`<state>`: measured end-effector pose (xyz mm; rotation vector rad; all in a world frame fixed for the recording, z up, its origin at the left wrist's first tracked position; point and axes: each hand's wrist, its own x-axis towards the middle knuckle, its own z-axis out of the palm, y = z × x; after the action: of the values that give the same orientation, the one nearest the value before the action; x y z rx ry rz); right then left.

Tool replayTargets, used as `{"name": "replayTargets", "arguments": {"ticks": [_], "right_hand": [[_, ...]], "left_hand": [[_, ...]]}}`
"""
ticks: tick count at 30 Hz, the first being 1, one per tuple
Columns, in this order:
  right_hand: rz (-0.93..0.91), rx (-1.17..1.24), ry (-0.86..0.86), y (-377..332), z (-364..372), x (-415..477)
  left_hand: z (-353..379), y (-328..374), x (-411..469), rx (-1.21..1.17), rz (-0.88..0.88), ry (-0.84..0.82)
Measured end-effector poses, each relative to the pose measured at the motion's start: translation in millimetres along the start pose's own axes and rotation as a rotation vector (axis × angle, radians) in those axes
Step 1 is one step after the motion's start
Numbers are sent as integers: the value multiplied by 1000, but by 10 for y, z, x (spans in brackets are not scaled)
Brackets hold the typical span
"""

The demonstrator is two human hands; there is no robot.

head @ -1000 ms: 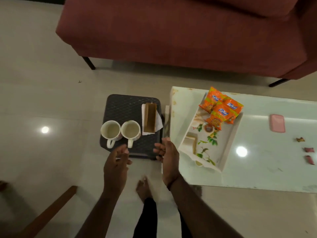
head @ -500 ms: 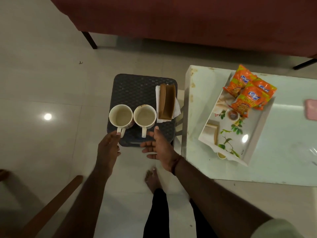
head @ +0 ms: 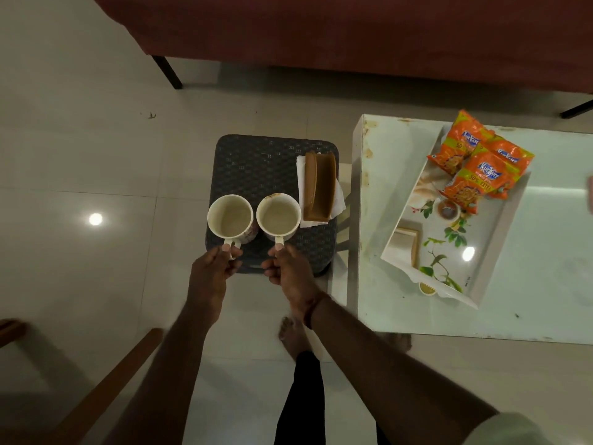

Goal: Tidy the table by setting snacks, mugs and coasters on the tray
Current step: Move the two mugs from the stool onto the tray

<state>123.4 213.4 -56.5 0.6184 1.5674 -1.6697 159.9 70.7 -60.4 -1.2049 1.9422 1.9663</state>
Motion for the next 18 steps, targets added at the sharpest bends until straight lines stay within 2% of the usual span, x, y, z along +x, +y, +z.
{"name": "replayTargets", "arguments": {"ticks": [9,13,18], "right_hand": [[-118,40,73,71,-280,-597],[-146,113,119,-42,-623,-913],[-186,129,239,-160,-1228,-1106]], "left_hand": [[38,64,-503,123,85,-19],[310,184,-805,161,84,-64],[895,347,-1073,197,125,-203]]}}
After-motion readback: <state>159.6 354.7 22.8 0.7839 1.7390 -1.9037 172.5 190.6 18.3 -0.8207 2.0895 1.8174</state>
